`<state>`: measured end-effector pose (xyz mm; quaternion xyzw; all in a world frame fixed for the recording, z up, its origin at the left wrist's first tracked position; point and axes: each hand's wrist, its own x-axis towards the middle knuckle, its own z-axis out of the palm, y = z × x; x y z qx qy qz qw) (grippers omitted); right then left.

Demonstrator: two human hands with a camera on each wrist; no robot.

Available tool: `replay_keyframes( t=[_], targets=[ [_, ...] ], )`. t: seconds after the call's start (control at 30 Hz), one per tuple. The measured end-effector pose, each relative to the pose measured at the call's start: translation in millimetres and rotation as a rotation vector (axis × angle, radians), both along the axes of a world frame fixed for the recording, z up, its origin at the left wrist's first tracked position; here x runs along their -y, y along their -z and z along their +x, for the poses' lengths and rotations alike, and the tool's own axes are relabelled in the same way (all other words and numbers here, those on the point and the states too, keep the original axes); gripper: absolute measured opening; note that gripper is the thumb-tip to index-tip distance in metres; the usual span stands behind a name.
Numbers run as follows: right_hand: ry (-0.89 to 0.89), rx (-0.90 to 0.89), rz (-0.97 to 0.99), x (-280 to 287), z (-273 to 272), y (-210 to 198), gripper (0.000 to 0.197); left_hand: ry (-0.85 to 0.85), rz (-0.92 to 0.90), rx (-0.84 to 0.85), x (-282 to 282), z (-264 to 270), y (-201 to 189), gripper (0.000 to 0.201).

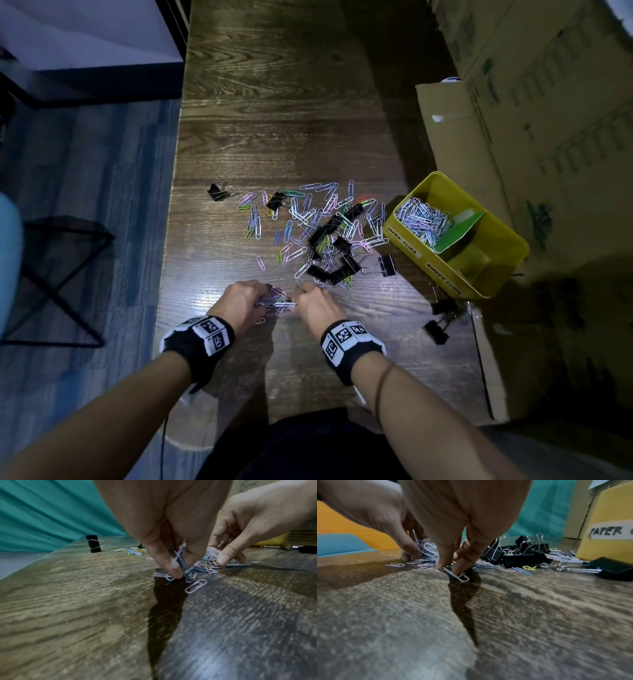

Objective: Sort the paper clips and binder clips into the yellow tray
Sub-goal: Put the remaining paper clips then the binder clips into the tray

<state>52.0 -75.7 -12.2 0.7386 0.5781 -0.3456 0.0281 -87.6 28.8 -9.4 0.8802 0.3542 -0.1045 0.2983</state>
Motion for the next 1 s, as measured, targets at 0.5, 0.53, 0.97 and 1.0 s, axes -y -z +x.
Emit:
replay_keyframes(
  t=[0.5,0.53,0.97,1.0],
  targets=[
    [0.574,-0.518,0.207,28.7,42.7,-26.0,0.021,-0.457,-0.457,0.283,-14.3,19.2,-18.6,0.024],
    [0.625,-0.578,0.229,32.2,48.7,-30.5,0.018,-0.475,-0.497,0.329,-12.8,27.4,-26.0,0.023],
    [1.146,-0.684,0.860,56.4,149.8,-89.8,0.014,-0.234,-0.666,0.575,11.5,220.2,-98.0,0.029],
    [1.186,-0.616,0.868,56.7,159.8,-88.9,0.016,-0.238,-0.661,0.567,13.8,236.2,-96.6,0.028]
  ],
)
